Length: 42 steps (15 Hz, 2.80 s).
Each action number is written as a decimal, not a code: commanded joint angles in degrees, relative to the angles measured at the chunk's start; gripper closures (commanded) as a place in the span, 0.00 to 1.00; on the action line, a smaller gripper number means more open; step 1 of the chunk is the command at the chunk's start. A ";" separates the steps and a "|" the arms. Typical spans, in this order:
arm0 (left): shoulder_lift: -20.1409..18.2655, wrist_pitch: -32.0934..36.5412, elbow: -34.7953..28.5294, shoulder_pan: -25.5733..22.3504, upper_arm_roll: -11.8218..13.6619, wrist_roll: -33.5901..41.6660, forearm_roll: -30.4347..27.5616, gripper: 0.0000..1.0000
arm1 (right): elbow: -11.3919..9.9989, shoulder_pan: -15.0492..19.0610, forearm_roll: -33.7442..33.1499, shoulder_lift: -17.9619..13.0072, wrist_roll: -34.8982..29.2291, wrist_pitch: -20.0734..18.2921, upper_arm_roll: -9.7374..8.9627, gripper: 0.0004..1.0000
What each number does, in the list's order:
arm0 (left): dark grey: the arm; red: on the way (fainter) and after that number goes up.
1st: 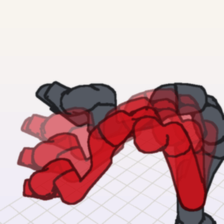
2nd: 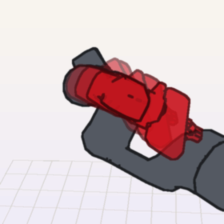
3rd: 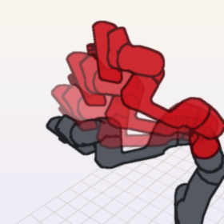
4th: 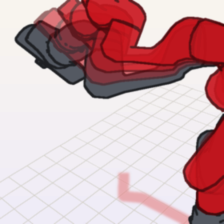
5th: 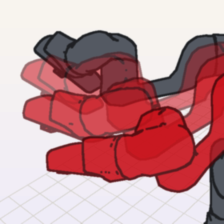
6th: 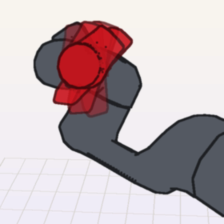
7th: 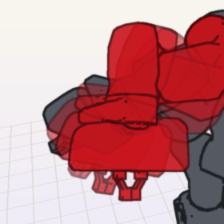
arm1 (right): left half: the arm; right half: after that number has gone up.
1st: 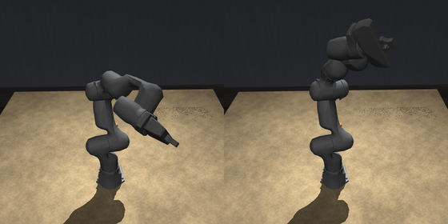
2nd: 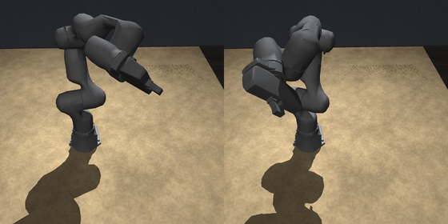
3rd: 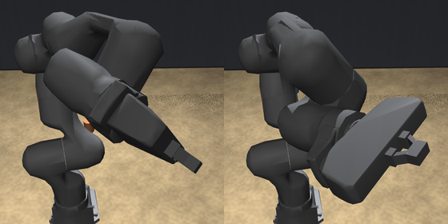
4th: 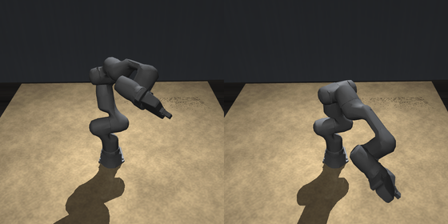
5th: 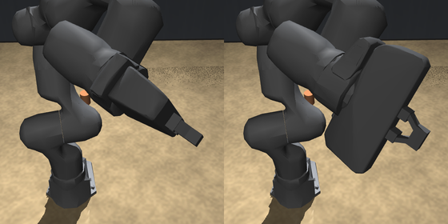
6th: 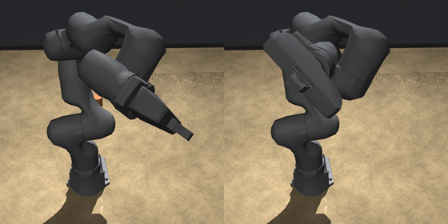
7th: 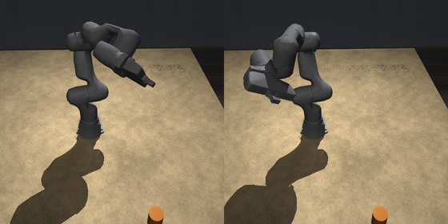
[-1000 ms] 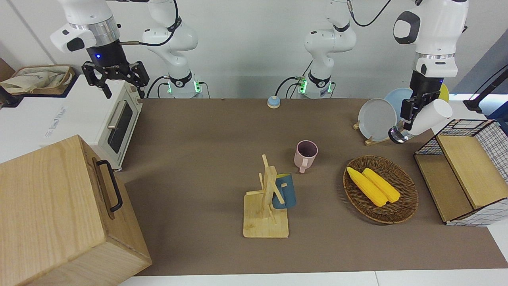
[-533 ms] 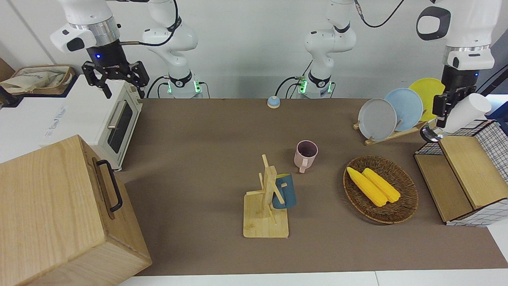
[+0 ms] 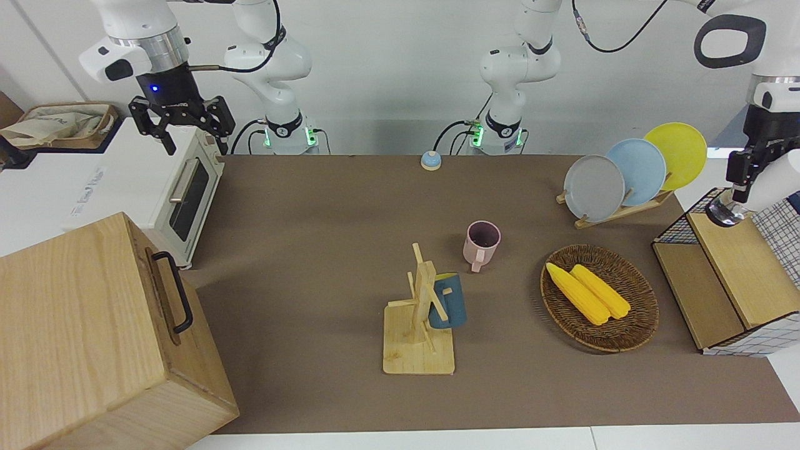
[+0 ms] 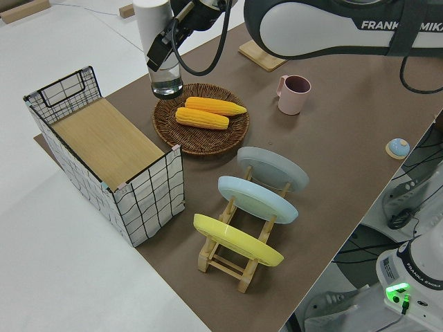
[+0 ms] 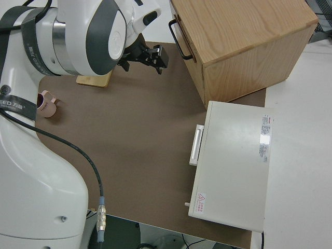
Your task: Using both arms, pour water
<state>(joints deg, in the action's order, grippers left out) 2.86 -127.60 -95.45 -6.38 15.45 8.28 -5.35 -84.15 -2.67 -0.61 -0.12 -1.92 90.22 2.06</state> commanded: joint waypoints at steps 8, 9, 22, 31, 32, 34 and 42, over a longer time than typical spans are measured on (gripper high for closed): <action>8.12 -1.25 5.27 -9.52 -0.24 24.83 -16.34 1.00 | 0.74 0.56 1.14 0.38 0.87 -0.75 -0.21 0.02; 8.91 -1.42 5.27 -10.22 -0.24 27.20 -17.93 1.00 | 0.74 0.56 1.14 0.38 0.87 -0.75 -0.21 0.02; 13.66 -7.49 4.75 -14.54 -1.03 48.05 -31.92 1.00 | 0.74 0.56 1.14 0.38 0.87 -0.75 -0.21 0.02; 16.29 -6.26 4.48 -16.02 -1.82 53.41 -35.87 1.00 | 0.74 0.56 1.14 0.38 0.87 -0.75 -0.21 0.02; 16.47 -6.26 4.40 -16.12 -2.00 53.85 -35.96 1.00 | 0.74 0.56 1.14 0.38 0.87 -0.75 -0.21 0.02; 16.56 -6.26 4.13 -16.21 -2.26 53.94 -36.13 1.00 | 0.74 0.56 1.14 0.38 0.87 -0.75 -0.21 0.02; 16.74 -6.26 4.74 -16.12 -2.09 52.80 -36.23 0.00 | 0.74 0.56 1.14 0.38 0.87 -0.75 -0.21 0.02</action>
<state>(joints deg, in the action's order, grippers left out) 18.72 -134.12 -92.52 -21.55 13.91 60.12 -40.51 -84.15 -2.67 -0.61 -0.12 -1.92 90.22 2.06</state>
